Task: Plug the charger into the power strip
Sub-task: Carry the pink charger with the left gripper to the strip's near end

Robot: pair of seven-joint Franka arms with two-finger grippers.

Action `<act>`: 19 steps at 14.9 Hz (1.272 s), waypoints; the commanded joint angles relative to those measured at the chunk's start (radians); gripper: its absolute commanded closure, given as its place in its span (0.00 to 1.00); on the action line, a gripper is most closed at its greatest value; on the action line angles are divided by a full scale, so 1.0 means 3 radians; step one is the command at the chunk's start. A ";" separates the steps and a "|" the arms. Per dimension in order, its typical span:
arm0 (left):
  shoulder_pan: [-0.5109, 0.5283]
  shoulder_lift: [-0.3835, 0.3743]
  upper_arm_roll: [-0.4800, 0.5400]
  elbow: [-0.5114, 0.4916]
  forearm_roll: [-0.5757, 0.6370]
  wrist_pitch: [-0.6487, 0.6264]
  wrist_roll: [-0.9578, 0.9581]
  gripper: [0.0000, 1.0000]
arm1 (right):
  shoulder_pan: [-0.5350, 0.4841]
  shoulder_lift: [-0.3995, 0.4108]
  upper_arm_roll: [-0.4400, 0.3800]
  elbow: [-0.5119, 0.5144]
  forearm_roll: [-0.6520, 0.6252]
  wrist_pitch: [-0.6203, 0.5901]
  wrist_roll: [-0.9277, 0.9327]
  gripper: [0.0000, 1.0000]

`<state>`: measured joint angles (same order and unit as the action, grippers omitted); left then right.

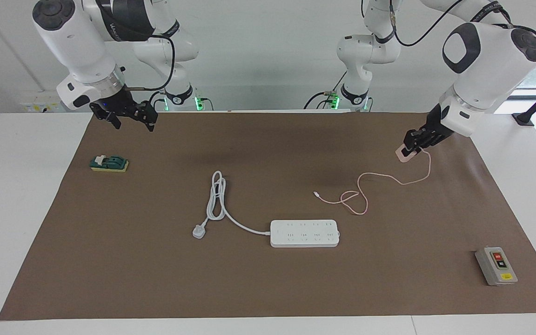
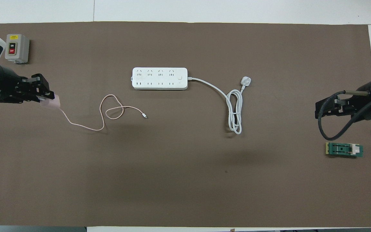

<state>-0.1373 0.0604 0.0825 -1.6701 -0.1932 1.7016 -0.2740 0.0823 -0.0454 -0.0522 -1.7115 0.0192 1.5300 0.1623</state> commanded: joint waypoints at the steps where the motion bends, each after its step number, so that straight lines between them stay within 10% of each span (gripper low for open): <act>1: -0.0003 0.0013 -0.0035 0.0060 0.0081 0.0014 -0.0552 1.00 | -0.0060 -0.0048 0.0026 -0.0047 -0.0048 -0.0033 -0.0096 0.00; 19: -0.0166 0.0039 -0.0040 -0.0001 0.0260 0.0214 -0.2645 1.00 | -0.0310 -0.0023 0.0036 -0.0001 -0.0038 0.0100 -0.0684 0.00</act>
<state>-0.1539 0.0683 0.0621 -1.6715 -0.1405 1.7741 -0.9922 0.0154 -0.0456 -0.0582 -1.7095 0.0163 1.5483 -0.0092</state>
